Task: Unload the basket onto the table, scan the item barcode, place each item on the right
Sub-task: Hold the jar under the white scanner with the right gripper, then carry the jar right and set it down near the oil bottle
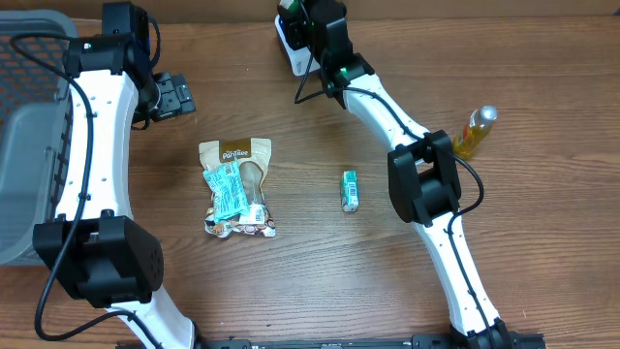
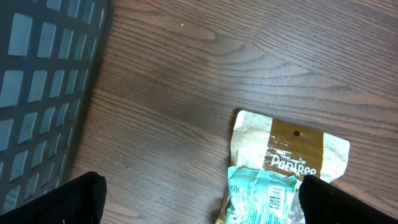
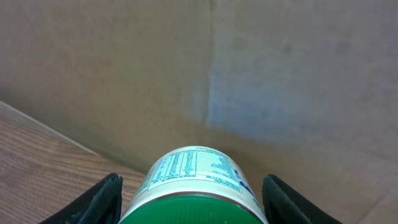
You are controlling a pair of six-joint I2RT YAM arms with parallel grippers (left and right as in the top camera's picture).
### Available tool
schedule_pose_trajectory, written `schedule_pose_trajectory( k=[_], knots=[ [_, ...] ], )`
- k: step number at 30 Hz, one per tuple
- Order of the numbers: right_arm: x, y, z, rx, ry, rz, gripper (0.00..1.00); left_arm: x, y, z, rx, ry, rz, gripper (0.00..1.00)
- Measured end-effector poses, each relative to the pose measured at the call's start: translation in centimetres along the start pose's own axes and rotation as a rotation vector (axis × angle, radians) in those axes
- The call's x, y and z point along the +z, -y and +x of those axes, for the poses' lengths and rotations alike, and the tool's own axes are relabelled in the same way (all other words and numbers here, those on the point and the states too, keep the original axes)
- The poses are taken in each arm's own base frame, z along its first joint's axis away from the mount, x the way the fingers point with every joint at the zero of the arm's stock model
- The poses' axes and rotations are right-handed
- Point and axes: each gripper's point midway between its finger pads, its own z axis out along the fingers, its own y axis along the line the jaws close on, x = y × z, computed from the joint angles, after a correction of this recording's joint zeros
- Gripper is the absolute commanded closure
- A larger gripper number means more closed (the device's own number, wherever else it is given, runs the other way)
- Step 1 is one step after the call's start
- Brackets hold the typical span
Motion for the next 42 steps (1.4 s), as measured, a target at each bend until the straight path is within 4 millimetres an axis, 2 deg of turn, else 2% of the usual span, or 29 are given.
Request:
schedule_pose_trajectory(
  k=[4,7,8,9,11,12,13,14,15,16,18,19,22,26,28,30,34,37,42],
  knots=[
    [-1.3,0.9,-1.5,0.002,-0.048,0.006,0.71,0.0,0.0,0.0,0.0,0.0,0.0,0.0],
    [-3.8,2.3,-3.6,0.005,-0.13,0.022,0.71,0.0,0.0,0.0,0.0,0.0,0.0,0.0],
    [-5.0,2.8,-4.4,0.013,-0.167,0.028,0.71,0.0,0.0,0.0,0.0,-0.001,0.001,0.0],
    [-7.1,3.7,-5.2,0.035,-0.235,0.042,0.71,0.0,0.0,0.0,0.0,0.0,0.0,0.0],
    [-10.5,5.0,-5.9,0.08,-0.334,0.069,0.71,0.0,0.0,0.0,0.0,-0.001,0.0,0.0],
    [-11.4,5.4,-6.0,0.093,-0.362,0.076,0.71,0.0,0.0,0.0,0.0,0.0,0.0,0.0],
    [-14.3,6.6,-5.6,0.134,-0.458,0.108,0.72,0.0,0.0,0.0,0.0,-0.001,0.0,0.0],
    [-15.9,7.2,-5.0,0.154,-0.52,0.124,0.71,0.0,0.0,0.0,0.0,0.0,0.0,0.01],
    [-18.5,8.1,-3.3,0.18,-0.639,0.151,0.71,0.0,0.0,0.0,0.0,0.001,0.001,0.01],
    [-19.7,8.6,-2.3,0.195,-0.7,0.167,0.71,0.0,0.0,0.0,0.0,-0.001,0.0,0.0],
    [-23.0,10.2,0.9,0.231,-0.877,0.21,0.7,0.0,0.0,0.0,0.0,0.0,0.0,0.0],
    [-24.7,10.8,2.8,0.249,-0.971,0.231,0.66,0.0,0.0,0.0,0.0,0.0,0.0,0.0],
    [-26.6,11.9,5.3,0.279,-1.082,0.264,0.66,0.0,0.0,0.0,0.0,0.001,0.0,0.0],
    [-28.2,12.4,9.1,0.302,-1.204,0.286,0.67,0.0,0.0,0.0,0.0,0.0,0.0,0.01],
    [-28.4,12.4,10.9,0.306,-1.24,0.289,0.67,0.0,0.0,0.0,0.0,0.0,0.0,0.0],
    [-28.6,12.3,13.6,0.309,-1.285,0.289,0.66,0.0,0.0,0.0,0.0,0.0,0.0,0.0],
    [-29.3,12.1,17.1,0.308,-1.344,0.294,0.66,0.0,0.0,0.0,0.0,0.0,0.0,0.0],
    [-29.9,12.3,18.6,0.292,-1.372,0.315,0.66,0.0,0.0,0.0,0.0,0.0,0.0,0.01],
    [-29.6,13.2,18.6,0.26,-1.349,0.352,0.66,0.0,0.0,0.0,0.0,0.0,0.0,0.0]
  ],
)
